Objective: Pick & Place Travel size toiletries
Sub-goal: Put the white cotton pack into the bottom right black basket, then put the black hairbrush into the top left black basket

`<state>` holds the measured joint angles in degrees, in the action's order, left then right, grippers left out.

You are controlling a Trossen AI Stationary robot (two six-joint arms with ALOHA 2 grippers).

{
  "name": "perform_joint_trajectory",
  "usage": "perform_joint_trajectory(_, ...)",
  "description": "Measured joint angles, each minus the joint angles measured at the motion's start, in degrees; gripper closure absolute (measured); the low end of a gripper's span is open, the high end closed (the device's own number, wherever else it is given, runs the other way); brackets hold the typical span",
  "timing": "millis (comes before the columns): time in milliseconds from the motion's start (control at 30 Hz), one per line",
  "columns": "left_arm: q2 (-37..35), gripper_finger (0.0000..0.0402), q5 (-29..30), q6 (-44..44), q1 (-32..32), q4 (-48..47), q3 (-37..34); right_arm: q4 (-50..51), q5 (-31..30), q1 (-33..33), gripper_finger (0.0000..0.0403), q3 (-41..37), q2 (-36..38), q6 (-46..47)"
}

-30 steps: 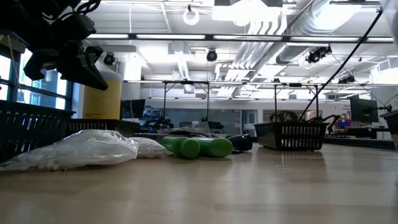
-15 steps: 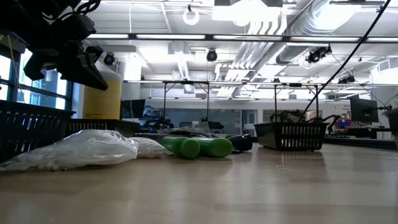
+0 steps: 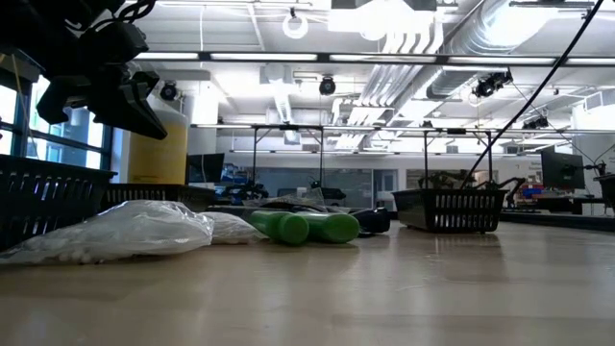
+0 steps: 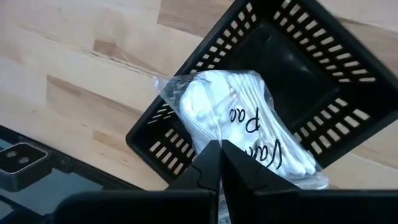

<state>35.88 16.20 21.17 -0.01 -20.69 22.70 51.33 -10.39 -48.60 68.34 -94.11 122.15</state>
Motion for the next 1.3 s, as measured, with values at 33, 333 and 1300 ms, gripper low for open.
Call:
perform_joint_trajectory(33, 0.00, 0.0402, -0.01, 0.00, 0.00, 0.00, 0.00, -0.11, 0.04, 0.00, 0.0400, 0.00, 0.00, 0.02)
perform_joint_trajectory(333, 0.00, 0.0402, 0.00, 0.00, -0.02, 0.00, 0.00, -0.08, 0.00, 0.00, 0.0381, 0.00, 0.00, 0.44)
perform_joint_trajectory(1300, -0.02, 0.0402, 0.00, -0.02, -0.02, 0.00, 0.02, 0.86, 10.69, 5.30, 0.0249, 0.04, 0.24, -14.42)
